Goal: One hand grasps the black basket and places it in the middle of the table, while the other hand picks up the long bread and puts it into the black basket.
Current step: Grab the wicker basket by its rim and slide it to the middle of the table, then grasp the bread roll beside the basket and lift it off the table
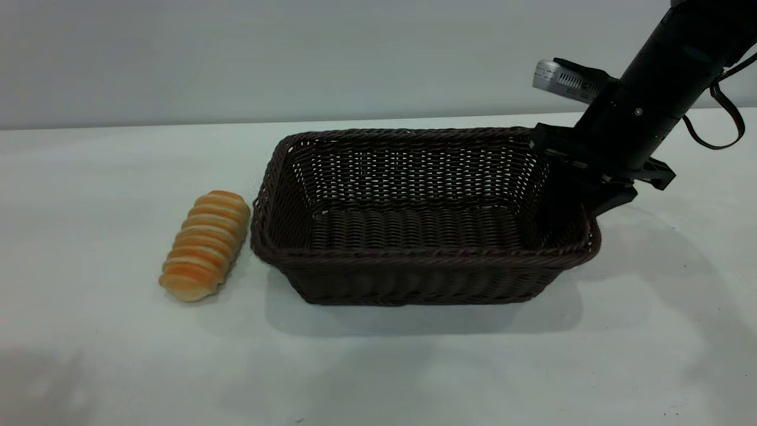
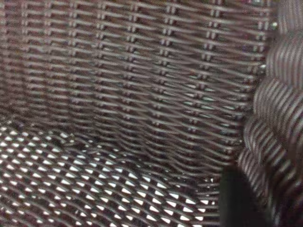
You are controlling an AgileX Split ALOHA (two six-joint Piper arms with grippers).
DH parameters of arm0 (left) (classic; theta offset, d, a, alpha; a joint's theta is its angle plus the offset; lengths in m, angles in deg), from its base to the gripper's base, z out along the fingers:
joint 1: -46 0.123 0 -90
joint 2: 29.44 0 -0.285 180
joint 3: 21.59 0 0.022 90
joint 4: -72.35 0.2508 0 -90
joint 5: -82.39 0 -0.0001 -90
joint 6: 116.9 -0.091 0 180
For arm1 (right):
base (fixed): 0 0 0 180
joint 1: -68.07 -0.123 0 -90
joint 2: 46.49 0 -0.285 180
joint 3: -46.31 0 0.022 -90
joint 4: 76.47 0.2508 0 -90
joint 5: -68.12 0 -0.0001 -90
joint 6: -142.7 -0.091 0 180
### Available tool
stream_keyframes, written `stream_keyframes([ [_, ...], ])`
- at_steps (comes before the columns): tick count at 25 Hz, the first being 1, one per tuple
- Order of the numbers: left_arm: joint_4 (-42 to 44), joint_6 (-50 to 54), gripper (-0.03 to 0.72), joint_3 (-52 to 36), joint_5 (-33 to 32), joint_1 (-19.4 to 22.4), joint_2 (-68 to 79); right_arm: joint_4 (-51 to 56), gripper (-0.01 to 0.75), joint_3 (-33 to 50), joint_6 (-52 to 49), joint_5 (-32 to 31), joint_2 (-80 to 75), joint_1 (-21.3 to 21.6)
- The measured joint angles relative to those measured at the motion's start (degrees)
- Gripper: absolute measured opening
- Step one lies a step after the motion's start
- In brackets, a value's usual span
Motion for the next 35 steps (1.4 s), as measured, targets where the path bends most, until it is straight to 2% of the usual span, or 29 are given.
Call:
stream_keyframes([
  [3, -1.41, 0.0, 0.563, 0.0, 3.51, 0.0, 7.67, 0.01, 0.457, 0.0, 0.22, -3.07, 1.9, 0.45],
  [6, -3.9, 0.06, 0.563, 0.34, 7.16, 0.0, 15.94, -0.14, 0.519, 0.0, 0.65, -6.74, 7.35, 2.63],
  [10, -7.3, -0.75, 0.563, 2.33, 8.32, -0.18, 26.68, -0.94, 0.517, 0.0, 1.2, -13.08, 18.3, 6.21],
  [15, -7.94, -3.55, 0.563, 8.87, 9.09, -2.92, 38.77, -2.07, 0.48, 0.0, 2.18, -20.55, 32.12, 6.25],
  [20, -7.94, -4.65, 0.563, 16.82, 9.42, -6.39, 50.39, -2.08, 0.472, 2.56, 2.2, -23.58, 44.29, 2.64],
  [25, -8.01, -5.58, 0.563, 24.45, 9.82, -8.86, 61.04, -1.76, 0.473, 11.73, 1.17, -24.41, 57.09, -3.24],
  [28, -7.91, -6.35, 0.55, 27.6, 9.88, -9.32, 65.65, -1.81, 0.473, 18.24, 0.02, -24.6, 64.79, -4.48],
  [31, -7.64, -6.65, 0.457, 28.56, 9.88, -9.24, 67.2, -4.31, 0.473, 25.09, -0.49, -24.65, 72.75, -4.48],
  [35, -5.1, -6.13, 0.178, 28.63, 9.3, -8.41, 66.98, -10.78, 0.473, 34.92, -3.46, -24.28, 83.02, -4.48],
])
